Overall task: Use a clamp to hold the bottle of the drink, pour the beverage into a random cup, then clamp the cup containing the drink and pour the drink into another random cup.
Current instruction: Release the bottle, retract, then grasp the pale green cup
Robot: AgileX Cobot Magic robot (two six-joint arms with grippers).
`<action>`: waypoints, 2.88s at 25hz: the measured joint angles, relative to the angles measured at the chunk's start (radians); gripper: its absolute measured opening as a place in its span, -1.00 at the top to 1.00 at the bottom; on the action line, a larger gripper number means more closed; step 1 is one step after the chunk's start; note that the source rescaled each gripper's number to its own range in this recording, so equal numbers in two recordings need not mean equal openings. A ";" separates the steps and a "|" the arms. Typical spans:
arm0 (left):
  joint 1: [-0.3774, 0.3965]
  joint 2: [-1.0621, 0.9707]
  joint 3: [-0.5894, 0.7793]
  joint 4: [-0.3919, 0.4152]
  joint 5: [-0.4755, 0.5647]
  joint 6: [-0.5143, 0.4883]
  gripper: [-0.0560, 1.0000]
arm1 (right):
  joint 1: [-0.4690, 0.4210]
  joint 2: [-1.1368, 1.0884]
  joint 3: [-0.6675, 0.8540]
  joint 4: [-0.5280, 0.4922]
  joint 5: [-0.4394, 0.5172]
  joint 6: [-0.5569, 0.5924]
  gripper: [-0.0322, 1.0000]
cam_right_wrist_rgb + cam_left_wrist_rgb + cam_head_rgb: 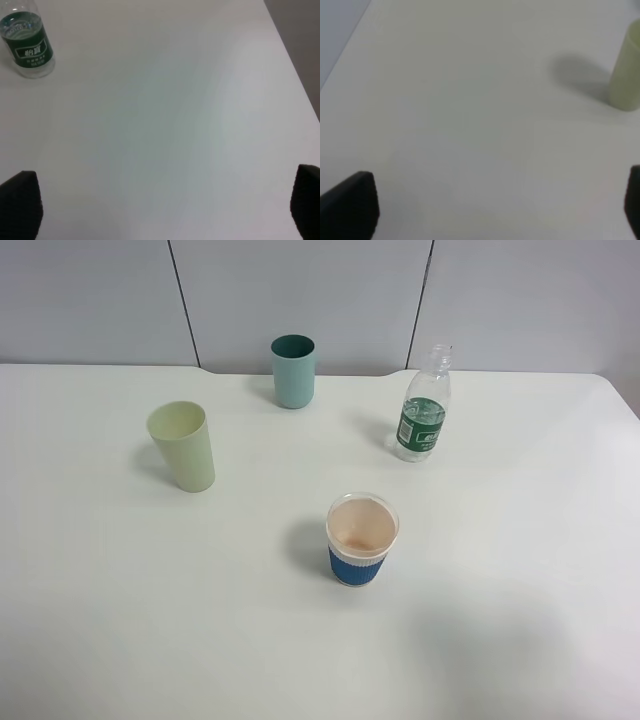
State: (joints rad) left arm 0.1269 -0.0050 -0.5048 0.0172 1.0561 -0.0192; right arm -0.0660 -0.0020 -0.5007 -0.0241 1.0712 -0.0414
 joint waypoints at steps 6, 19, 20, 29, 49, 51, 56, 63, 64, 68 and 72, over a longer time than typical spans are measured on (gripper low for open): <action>0.000 0.000 0.000 0.000 0.000 0.000 -1.00 | 0.000 0.000 0.000 0.000 0.000 0.000 -1.00; 0.000 0.000 0.000 0.000 0.000 0.000 -1.00 | 0.000 0.000 0.000 0.000 0.000 0.000 -1.00; 0.000 0.000 0.000 0.000 0.000 0.000 -1.00 | 0.000 0.000 0.000 0.000 0.000 0.000 -1.00; 0.000 0.000 -0.006 -0.017 -0.013 0.019 -1.00 | 0.000 0.000 0.000 0.000 0.000 0.000 -1.00; -0.309 0.454 -0.025 0.043 -0.212 0.058 -1.00 | 0.000 0.000 0.000 0.000 0.000 0.000 -1.00; -0.367 0.518 -0.025 0.066 -0.212 0.061 -1.00 | 0.000 0.000 0.000 0.000 0.000 0.000 -1.00; -0.506 0.651 -0.025 0.125 -0.223 0.096 -1.00 | 0.000 0.000 0.000 0.000 0.000 0.000 -1.00; -0.548 0.817 0.023 0.156 -0.433 0.106 -1.00 | 0.000 0.000 0.000 0.000 0.000 0.000 -1.00; -0.548 0.835 0.038 0.156 -0.480 0.106 -1.00 | 0.000 0.000 0.000 0.000 0.000 0.000 -1.00; -0.548 0.919 0.099 0.156 -0.662 0.095 -1.00 | 0.000 0.000 0.000 0.000 0.000 0.000 -1.00; -0.548 1.005 0.172 0.128 -0.869 0.048 -1.00 | 0.000 0.000 0.000 0.000 0.000 0.000 -1.00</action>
State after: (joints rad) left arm -0.4211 0.9999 -0.3325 0.1451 0.1875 0.0293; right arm -0.0660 -0.0020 -0.5007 -0.0241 1.0712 -0.0414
